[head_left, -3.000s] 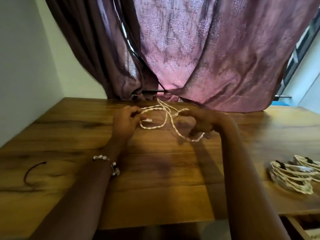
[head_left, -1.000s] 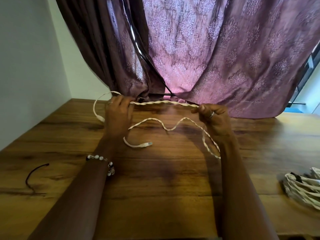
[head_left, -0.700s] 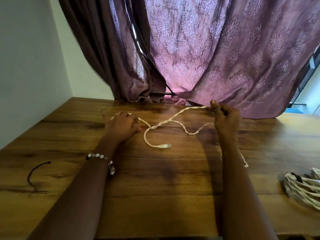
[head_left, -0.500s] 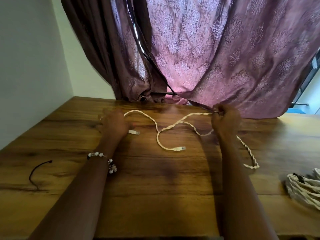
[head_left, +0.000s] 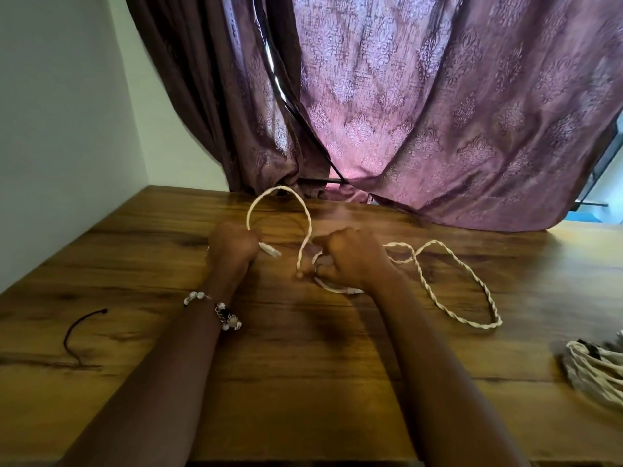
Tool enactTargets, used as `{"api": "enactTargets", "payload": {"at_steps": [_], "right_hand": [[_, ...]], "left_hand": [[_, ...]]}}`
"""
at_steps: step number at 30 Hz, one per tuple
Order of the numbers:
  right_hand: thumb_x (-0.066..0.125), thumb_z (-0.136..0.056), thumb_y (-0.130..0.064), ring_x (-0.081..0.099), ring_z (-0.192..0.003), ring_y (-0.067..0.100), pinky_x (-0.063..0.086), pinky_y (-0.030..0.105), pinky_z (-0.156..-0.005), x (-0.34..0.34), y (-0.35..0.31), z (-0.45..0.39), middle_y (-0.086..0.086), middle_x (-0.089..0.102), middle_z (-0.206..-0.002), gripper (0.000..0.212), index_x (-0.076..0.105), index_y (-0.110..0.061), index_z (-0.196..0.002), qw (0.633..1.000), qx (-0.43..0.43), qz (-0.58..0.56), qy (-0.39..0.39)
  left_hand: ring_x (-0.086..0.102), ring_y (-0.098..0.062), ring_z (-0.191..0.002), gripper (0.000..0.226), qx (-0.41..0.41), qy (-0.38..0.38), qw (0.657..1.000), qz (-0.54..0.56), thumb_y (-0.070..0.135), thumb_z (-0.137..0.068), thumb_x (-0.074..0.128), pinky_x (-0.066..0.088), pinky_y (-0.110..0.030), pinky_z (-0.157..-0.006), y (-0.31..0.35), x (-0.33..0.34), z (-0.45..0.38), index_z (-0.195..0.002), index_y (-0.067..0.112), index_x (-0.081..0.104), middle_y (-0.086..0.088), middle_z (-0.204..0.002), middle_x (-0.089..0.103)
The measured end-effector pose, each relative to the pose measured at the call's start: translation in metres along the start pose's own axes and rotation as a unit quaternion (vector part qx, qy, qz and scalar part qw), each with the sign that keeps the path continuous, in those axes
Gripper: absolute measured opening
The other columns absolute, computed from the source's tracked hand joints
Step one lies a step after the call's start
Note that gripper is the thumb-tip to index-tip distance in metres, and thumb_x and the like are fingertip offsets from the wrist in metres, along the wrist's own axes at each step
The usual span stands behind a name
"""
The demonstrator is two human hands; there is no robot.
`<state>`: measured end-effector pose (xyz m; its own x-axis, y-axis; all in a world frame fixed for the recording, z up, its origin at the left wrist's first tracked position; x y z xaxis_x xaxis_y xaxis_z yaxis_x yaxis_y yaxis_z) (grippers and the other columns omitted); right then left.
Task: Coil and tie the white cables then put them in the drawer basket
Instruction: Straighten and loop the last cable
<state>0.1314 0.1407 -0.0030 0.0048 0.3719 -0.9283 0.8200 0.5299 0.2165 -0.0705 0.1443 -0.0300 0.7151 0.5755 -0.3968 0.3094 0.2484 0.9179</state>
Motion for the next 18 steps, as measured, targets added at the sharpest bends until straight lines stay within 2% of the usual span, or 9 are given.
{"api": "enactTargets", "payload": {"at_steps": [2, 3, 6, 8, 11, 13, 15, 16, 18], "right_hand": [[0.052, -0.07, -0.079, 0.062, -0.098, 0.03, 0.048, 0.037, -0.077, 0.003, 0.004, 0.003, 0.007, 0.069, -0.104, 0.069, 0.062, -0.028, -0.115, 0.999, 0.003, 0.004, -0.039], [0.057, -0.069, -0.077, 0.061, -0.1, 0.029, 0.048, 0.038, -0.079, 0.003, 0.006, 0.004, 0.006, 0.069, -0.105, 0.067, 0.064, -0.028, -0.114, 0.999, 0.002, -0.012, -0.048], [0.062, -0.081, -0.056, 0.061, -0.101, 0.023, 0.05, 0.036, -0.077, -0.001, 0.008, 0.006, -0.001, 0.071, -0.103, 0.037, 0.07, -0.03, -0.106, 0.997, -0.023, -0.068, -0.036], [0.059, -0.087, -0.043, 0.063, -0.097, 0.024, 0.051, 0.035, -0.074, -0.005, 0.005, 0.004, 0.0, 0.073, -0.1, 0.025, 0.072, -0.028, -0.103, 0.996, -0.054, -0.073, 0.011], [0.058, -0.083, -0.046, 0.066, -0.084, 0.023, 0.051, 0.034, -0.067, -0.013, -0.004, 0.005, -0.001, 0.074, -0.089, 0.028, 0.074, -0.025, -0.094, 0.985, -0.096, -0.123, 0.067], [0.064, -0.074, -0.053, 0.063, -0.071, 0.009, 0.047, 0.028, -0.06, -0.021, -0.012, 0.006, -0.008, 0.072, -0.08, 0.032, 0.075, -0.026, -0.088, 0.967, -0.103, -0.216, 0.089], [0.073, -0.073, -0.038, 0.053, -0.06, -0.003, 0.043, 0.025, -0.056, -0.032, -0.013, 0.005, -0.013, 0.065, -0.072, 0.019, 0.076, -0.023, -0.084, 0.933, -0.104, -0.309, 0.153], [0.077, -0.073, -0.025, 0.052, -0.059, -0.002, 0.042, 0.025, -0.056, -0.035, -0.01, 0.005, -0.011, 0.064, -0.07, 0.011, 0.076, -0.02, -0.082, 0.919, -0.097, -0.327, 0.196], [0.078, -0.069, -0.003, 0.052, -0.059, 0.009, 0.04, 0.027, -0.054, -0.039, 0.0, 0.007, -0.001, 0.065, -0.071, 0.017, 0.075, -0.014, -0.082, 0.901, -0.057, -0.324, 0.282]], "left_hand": [[0.064, -0.025, -0.06, 0.019, -0.024, -0.033, 0.988, 0.15, 0.021, -0.081, 0.07, 0.052, -0.035, -0.058, 0.0, 0.002, -0.006, -0.067, 0.013, 0.061, -0.011, -0.077, 0.067], [0.062, -0.021, -0.054, 0.019, -0.042, -0.071, 0.97, 0.229, 0.019, -0.084, 0.068, 0.052, -0.033, -0.056, 0.002, 0.003, -0.008, -0.069, 0.013, 0.059, -0.01, -0.076, 0.066], [0.061, -0.013, -0.045, 0.017, -0.081, -0.183, 0.883, 0.425, 0.023, -0.094, 0.057, 0.056, -0.032, -0.057, 0.016, 0.006, -0.003, -0.08, 0.013, 0.056, -0.003, -0.059, 0.064], [0.046, -0.009, -0.037, 0.026, -0.049, -0.209, 0.853, 0.476, 0.031, -0.097, 0.051, 0.047, -0.021, -0.042, 0.025, 0.005, 0.001, -0.079, 0.013, 0.055, 0.001, -0.05, 0.054], [0.036, -0.005, -0.035, 0.038, 0.054, -0.237, 0.851, 0.466, 0.041, -0.099, 0.04, 0.025, -0.012, -0.034, 0.039, 0.006, 0.01, -0.082, 0.011, 0.058, 0.003, -0.051, 0.054], [0.043, -0.006, -0.037, 0.044, 0.095, -0.265, 0.856, 0.435, 0.039, -0.1, 0.034, 0.027, -0.012, -0.034, 0.046, 0.012, 0.02, -0.084, 0.008, 0.059, -0.001, -0.054, 0.061], [0.053, -0.009, -0.041, 0.044, 0.122, -0.316, 0.861, 0.378, 0.033, -0.102, 0.032, 0.038, -0.014, -0.038, 0.048, 0.022, 0.031, -0.081, 0.005, 0.059, -0.006, -0.059, 0.064], [0.055, -0.011, -0.044, 0.043, 0.136, -0.343, 0.866, 0.336, 0.03, -0.102, 0.032, 0.043, -0.018, -0.042, 0.048, 0.025, 0.037, -0.08, 0.005, 0.059, -0.006, -0.059, 0.063], [0.056, -0.016, -0.044, 0.039, 0.145, -0.402, 0.862, 0.274, 0.028, -0.102, 0.034, 0.047, -0.023, -0.046, 0.044, 0.03, 0.047, -0.082, 0.005, 0.059, -0.007, -0.055, 0.062]]}}
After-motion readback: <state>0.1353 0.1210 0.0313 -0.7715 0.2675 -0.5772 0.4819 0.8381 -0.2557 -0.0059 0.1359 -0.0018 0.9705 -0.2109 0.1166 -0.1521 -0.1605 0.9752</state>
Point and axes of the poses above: each hand's wrist, its own z-axis away from the middle knuckle, its own x-axis out of the palm, y = z × x, the point moved 4 cm from there along -z, towards the middle knuckle
